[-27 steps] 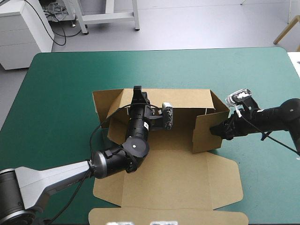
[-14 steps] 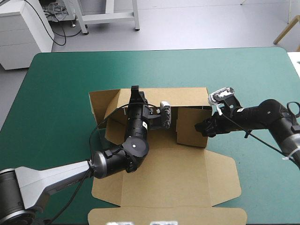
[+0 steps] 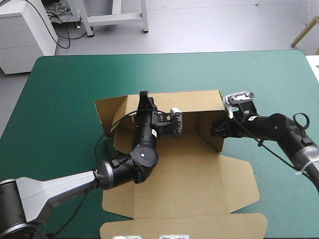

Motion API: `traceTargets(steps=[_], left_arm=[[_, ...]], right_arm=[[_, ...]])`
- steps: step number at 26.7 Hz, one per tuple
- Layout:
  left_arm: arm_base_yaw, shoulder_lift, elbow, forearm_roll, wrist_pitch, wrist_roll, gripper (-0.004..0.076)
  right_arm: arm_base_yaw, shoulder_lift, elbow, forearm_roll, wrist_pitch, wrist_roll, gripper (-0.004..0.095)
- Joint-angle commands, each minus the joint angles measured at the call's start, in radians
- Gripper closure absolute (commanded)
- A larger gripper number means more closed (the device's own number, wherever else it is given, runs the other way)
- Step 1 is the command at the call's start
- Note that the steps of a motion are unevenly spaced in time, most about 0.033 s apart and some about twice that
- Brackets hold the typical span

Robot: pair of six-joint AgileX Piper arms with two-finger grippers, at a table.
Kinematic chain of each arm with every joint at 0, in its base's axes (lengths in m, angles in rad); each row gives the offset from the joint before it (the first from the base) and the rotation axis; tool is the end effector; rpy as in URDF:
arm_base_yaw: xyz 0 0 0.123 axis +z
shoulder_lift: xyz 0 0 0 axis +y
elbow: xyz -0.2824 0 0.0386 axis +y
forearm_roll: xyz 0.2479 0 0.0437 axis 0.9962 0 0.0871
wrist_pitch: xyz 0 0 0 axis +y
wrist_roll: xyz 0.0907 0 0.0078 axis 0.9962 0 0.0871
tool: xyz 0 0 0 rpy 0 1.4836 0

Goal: Fold the box

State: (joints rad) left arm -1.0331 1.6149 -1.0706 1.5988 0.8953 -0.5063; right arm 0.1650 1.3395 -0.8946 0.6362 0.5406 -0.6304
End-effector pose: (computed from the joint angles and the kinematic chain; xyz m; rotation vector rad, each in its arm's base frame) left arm 0.2340 -0.2535 0.2892 1.3489 1.3907 0.9328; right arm 0.2669 0.0727 0.2768 -0.4197 2.3303 0.4167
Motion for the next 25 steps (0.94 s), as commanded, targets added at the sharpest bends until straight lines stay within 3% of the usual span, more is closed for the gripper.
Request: traceTargets(steps=[1, 8, 16, 20, 23, 25], left_arm=[[-0.005, -0.044, -0.025, 0.054, 0.033, -0.016, 0.0734], [-0.005, -0.044, -0.025, 0.054, 0.028, -0.016, 0.0734], [-0.005, -0.044, -0.025, 0.044, 0.03, -0.016, 0.0734], [-0.005, -0.044, -0.025, 0.026, 0.03, -0.016, 0.0734], [-0.005, -0.042, -0.025, 0.024, 0.03, -0.011, 0.0734], [-0.005, -0.042, -0.025, 0.024, 0.03, -0.011, 0.0734]], right_arm=[[0.035, -0.03, 0.065, 0.049, -0.145, -0.036, 0.0468], [0.218, -0.03, 0.207, 0.062, -0.42, -0.056, 0.0535], [0.266, -0.03, 0.208, 0.064, -0.541, -0.006, 0.0573], [0.266, -0.032, 0.208, 0.059, -0.541, -0.006, 0.0711], [0.266, -0.068, 0.206, 0.059, -0.541, -0.006, 0.0928], [0.266, -0.097, 0.206, 0.052, -0.55, -0.006, 0.0924]])
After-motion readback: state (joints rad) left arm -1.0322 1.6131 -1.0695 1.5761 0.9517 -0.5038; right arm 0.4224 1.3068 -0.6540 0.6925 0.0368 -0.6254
